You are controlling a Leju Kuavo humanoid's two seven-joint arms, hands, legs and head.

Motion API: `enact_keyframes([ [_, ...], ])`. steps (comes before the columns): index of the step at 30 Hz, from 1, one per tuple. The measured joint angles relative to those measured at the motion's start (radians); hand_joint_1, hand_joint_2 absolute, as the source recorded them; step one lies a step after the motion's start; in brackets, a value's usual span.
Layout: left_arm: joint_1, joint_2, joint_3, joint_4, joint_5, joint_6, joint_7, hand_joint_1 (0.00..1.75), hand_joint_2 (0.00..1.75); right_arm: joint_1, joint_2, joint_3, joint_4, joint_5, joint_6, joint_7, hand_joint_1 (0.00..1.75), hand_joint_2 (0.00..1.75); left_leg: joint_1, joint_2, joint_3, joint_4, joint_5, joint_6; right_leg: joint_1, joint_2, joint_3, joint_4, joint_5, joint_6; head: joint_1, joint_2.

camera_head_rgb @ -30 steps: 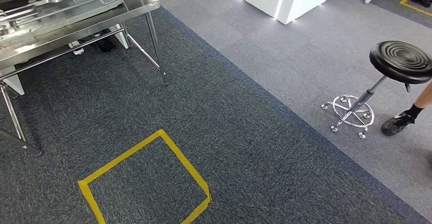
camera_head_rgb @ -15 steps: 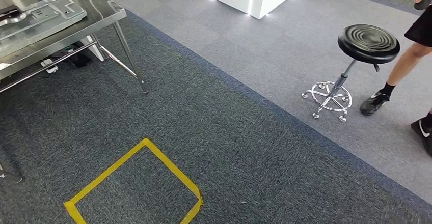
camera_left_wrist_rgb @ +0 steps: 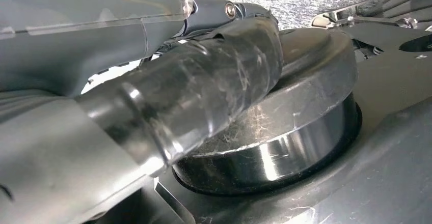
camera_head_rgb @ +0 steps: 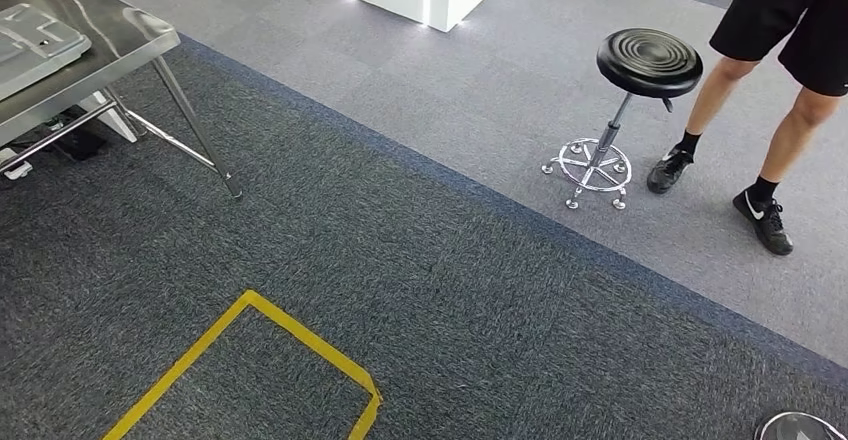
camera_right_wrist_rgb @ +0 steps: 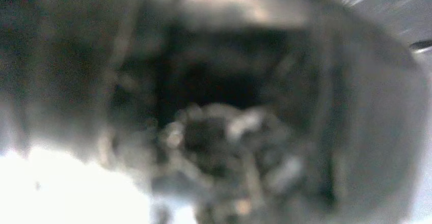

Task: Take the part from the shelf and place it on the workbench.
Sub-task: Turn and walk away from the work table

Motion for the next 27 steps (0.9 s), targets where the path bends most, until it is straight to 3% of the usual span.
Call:
enact_keyframes([
  [2, 0.000, 0.000, 0.001, 0.000, 0.011, -0.002, 0.001, 0.00, 0.00, 0.000, 0.000, 0.000, 0.000, 0.000, 0.000, 0.002, 0.00, 0.00, -0.001, 0.016, 0.008, 0.000, -0.006, -0.005, 0.002, -0.028, 0.071, -0.132, 0.062, -0.005, 0.000, 0.000],
  [4, 0.001, 0.001, 0.003, 0.000, 0.015, -0.008, 0.001, 0.00, 0.00, -0.002, 0.000, 0.001, 0.000, 0.001, 0.001, 0.008, 0.00, 0.00, -0.007, 0.027, 0.013, 0.000, -0.013, -0.014, 0.008, -0.055, 0.122, -0.231, 0.093, -0.016, 0.000, 0.000],
  [5, 0.001, 0.002, 0.003, 0.001, 0.015, -0.011, 0.001, 0.00, 0.00, -0.003, 0.000, 0.002, 0.000, 0.001, 0.001, 0.012, 0.00, 0.00, -0.010, 0.032, 0.015, -0.001, -0.015, -0.019, 0.011, -0.060, 0.126, -0.246, 0.093, -0.020, 0.000, 0.000],
  [7, 0.002, 0.003, 0.003, 0.001, 0.015, -0.014, 0.000, 0.00, 0.00, -0.003, 0.000, 0.005, 0.000, 0.001, 0.001, 0.018, 0.00, 0.00, -0.012, 0.043, 0.022, -0.005, -0.019, -0.027, 0.010, -0.041, 0.125, -0.250, 0.096, -0.030, 0.000, 0.000],
  [9, 0.002, 0.003, 0.003, 0.002, 0.015, -0.017, 0.000, 0.00, 0.00, -0.004, 0.000, 0.007, 0.000, 0.001, 0.001, 0.022, 0.00, 0.00, -0.012, 0.022, 0.018, 0.016, -0.039, -0.035, 0.004, -0.024, 0.130, -0.261, 0.102, -0.042, 0.000, 0.000],
  [11, -0.001, 0.004, 0.003, 0.002, 0.016, -0.023, -0.002, 0.00, 0.00, -0.004, 0.001, 0.008, 0.000, 0.001, 0.002, 0.022, 0.00, 0.00, -0.011, -0.020, -0.027, 0.115, -0.097, -0.040, 0.003, -0.010, 0.134, -0.267, 0.106, -0.053, 0.000, 0.000],
  [13, -0.007, 0.003, 0.003, 0.002, 0.019, -0.028, -0.003, 0.00, 0.00, -0.004, 0.001, 0.008, 0.000, 0.002, 0.003, 0.022, 0.00, 0.00, -0.012, -0.037, -0.095, 0.249, -0.152, -0.040, 0.008, 0.009, 0.133, -0.265, 0.105, -0.059, -0.001, 0.000],
  [14, -0.010, 0.003, 0.004, 0.002, 0.021, -0.031, -0.002, 0.00, 0.00, -0.004, 0.002, 0.008, 0.000, 0.002, 0.004, 0.022, 0.00, 0.00, -0.012, -0.039, -0.114, 0.283, -0.154, -0.038, 0.010, 0.020, 0.133, -0.264, 0.105, -0.060, -0.001, 0.000],
  [15, -0.011, 0.003, 0.004, 0.002, 0.025, -0.032, 0.000, 0.00, 0.00, -0.004, 0.002, 0.009, 0.000, 0.002, 0.005, 0.022, 0.00, 0.00, -0.013, -0.042, -0.116, 0.281, -0.136, -0.036, 0.012, 0.033, 0.133, -0.261, 0.104, -0.060, -0.001, 0.000],
  [16, -0.011, 0.003, 0.005, 0.002, 0.028, -0.033, 0.003, 0.00, 0.00, -0.004, 0.002, 0.009, 0.000, 0.002, 0.006, 0.022, 0.00, 0.00, -0.013, -0.046, -0.099, 0.239, -0.101, -0.034, 0.013, 0.046, 0.133, -0.258, 0.104, -0.060, -0.001, 0.000],
  [17, -0.009, 0.003, 0.006, 0.002, 0.031, -0.033, 0.005, 0.00, 0.00, -0.004, 0.002, 0.009, 0.000, 0.002, 0.007, 0.021, 0.00, 0.00, -0.012, -0.058, -0.071, 0.171, -0.058, -0.030, 0.013, 0.060, 0.133, -0.255, 0.103, -0.059, -0.001, 0.000],
  [19, -0.006, 0.003, 0.006, 0.003, 0.033, -0.034, 0.009, 0.00, 0.00, -0.005, 0.003, 0.010, 0.000, 0.002, 0.007, 0.020, 0.00, 0.00, -0.011, -0.092, -0.026, 0.054, -0.005, -0.024, 0.015, 0.082, 0.128, -0.247, 0.101, -0.054, -0.001, 0.000],
  [21, -0.006, 0.002, 0.007, 0.003, 0.035, -0.035, 0.006, 0.00, 0.00, -0.004, 0.004, 0.010, 0.000, 0.002, 0.007, 0.019, 0.00, 0.00, -0.013, -0.103, -0.016, 0.018, 0.002, -0.017, 0.014, 0.098, 0.120, -0.244, 0.102, -0.044, -0.001, 0.000],
  [22, -0.006, 0.002, 0.007, 0.003, 0.035, -0.035, 0.002, 0.00, 0.00, -0.002, 0.005, 0.010, 0.000, 0.002, 0.009, 0.019, 0.00, 0.00, -0.014, -0.095, -0.015, 0.014, 0.006, -0.012, 0.013, 0.106, 0.117, -0.245, 0.104, -0.037, -0.001, 0.000],
  [24, -0.005, 0.001, 0.007, 0.003, 0.032, -0.032, -0.010, 0.00, 0.00, 0.001, 0.006, 0.011, 0.000, 0.000, 0.012, 0.018, 0.00, 0.00, -0.012, -0.076, -0.009, 0.002, 0.015, 0.001, 0.013, 0.085, 0.110, -0.230, 0.092, -0.029, 0.000, 0.000],
  [25, -0.003, 0.001, 0.007, 0.003, 0.031, -0.029, -0.016, 0.00, 0.00, 0.001, 0.006, 0.011, 0.000, -0.001, 0.013, 0.018, 0.00, 0.00, -0.011, -0.064, -0.006, -0.004, 0.019, 0.007, 0.013, 0.062, 0.097, -0.201, 0.072, -0.025, 0.000, 0.000],
  [27, 0.003, 0.000, 0.007, 0.003, 0.029, -0.026, -0.023, 0.00, 0.00, 0.000, 0.006, 0.011, 0.000, -0.003, 0.014, 0.018, 0.00, 0.00, -0.011, -0.041, -0.006, -0.008, 0.021, 0.012, 0.011, 0.017, 0.045, -0.091, 0.009, -0.016, 0.000, 0.000],
])
